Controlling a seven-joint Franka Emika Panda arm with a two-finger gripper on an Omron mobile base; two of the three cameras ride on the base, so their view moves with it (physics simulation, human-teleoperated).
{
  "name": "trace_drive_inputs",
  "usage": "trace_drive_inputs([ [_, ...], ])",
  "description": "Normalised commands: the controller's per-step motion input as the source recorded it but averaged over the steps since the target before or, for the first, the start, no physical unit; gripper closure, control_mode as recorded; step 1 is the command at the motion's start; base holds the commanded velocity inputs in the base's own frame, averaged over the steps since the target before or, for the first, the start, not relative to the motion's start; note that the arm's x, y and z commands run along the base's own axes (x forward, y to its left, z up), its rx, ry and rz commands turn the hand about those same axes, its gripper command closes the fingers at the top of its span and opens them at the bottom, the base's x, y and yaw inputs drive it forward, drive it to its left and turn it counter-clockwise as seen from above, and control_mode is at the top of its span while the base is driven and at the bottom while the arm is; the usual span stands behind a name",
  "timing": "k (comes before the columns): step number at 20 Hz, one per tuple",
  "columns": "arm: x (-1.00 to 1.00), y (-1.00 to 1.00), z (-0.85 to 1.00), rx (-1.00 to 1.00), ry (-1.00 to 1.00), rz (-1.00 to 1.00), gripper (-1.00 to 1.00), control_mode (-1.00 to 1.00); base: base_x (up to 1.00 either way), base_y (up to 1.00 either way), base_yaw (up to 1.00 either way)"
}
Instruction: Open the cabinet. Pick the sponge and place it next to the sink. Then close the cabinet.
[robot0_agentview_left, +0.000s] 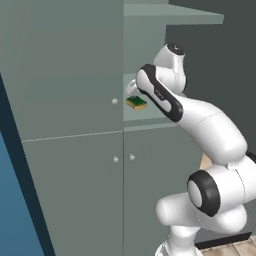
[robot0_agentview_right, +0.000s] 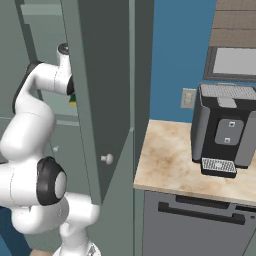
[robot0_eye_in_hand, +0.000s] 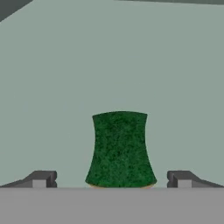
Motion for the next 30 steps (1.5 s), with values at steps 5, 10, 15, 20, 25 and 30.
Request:
trace_drive_inputs([
  [5, 0.01, 0.03, -0.07, 0.0, 0.05, 0.0, -1.0, -1.0, 0.0, 0.0, 0.0],
  [10, 0.0, 0.0, -0.25, 0.0, 0.04, 0.0, -1.0, -1.0, 0.0, 0.0, 0.0],
  [15, 0.04, 0.0, -0.07, 0.0, 0.0, 0.0, -1.0, -1.0, 0.0, 0.0, 0.0],
  [20, 0.17, 0.0, -0.05, 0.0, 0.0, 0.0, -1.0, -1.0, 0.0, 0.0, 0.0],
  [25, 0.2, 0.0, -0.17, 0.0, 0.01, 0.0, -1.0, -1.0, 0.0, 0.0, 0.0],
  [30, 0.14, 0.0, -0.21, 0.0, 0.03, 0.0, -1.0, -1.0, 0.0, 0.0, 0.0],
])
